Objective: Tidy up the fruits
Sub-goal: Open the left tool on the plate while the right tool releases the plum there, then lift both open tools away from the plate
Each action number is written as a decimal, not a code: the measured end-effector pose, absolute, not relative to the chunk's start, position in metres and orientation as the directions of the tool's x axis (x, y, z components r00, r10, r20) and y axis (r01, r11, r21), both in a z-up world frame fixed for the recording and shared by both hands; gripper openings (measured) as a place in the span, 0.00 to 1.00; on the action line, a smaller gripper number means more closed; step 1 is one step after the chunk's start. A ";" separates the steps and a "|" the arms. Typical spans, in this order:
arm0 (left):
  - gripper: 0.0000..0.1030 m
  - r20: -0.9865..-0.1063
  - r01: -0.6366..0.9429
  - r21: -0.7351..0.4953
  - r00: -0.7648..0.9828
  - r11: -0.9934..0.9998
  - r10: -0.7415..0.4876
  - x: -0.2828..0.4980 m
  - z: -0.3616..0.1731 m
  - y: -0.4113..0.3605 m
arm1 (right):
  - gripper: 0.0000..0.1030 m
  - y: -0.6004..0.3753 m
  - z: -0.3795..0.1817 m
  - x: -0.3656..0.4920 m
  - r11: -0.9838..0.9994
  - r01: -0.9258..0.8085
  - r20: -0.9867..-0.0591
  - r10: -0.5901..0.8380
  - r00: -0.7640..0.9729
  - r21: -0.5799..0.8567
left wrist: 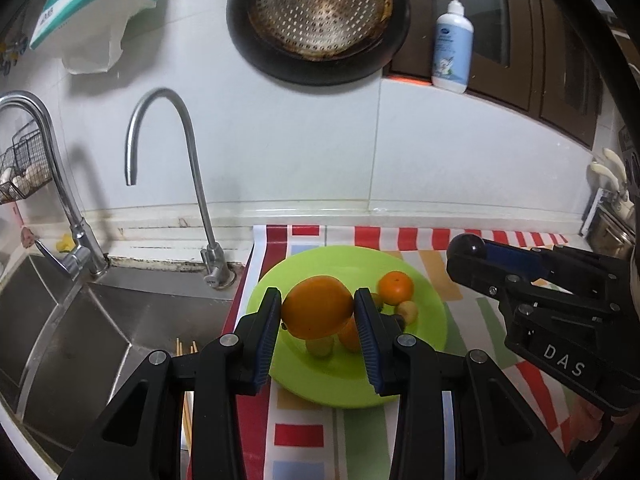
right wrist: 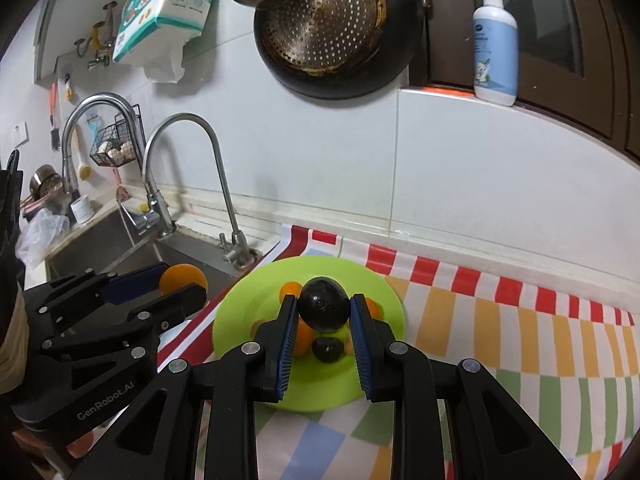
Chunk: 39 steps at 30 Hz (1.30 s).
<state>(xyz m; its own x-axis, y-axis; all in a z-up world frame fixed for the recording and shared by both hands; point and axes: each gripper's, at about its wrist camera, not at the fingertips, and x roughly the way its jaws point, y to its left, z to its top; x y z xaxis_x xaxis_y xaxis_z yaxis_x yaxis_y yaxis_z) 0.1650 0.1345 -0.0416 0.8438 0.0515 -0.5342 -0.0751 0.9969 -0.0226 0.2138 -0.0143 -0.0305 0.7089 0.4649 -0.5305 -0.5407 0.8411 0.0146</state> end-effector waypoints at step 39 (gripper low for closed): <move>0.48 -0.620 -0.070 -0.013 0.784 0.997 0.047 0.221 -0.085 0.151 | 0.43 0.012 -0.083 0.296 0.855 -0.519 -0.645 0.404 0.649 0.013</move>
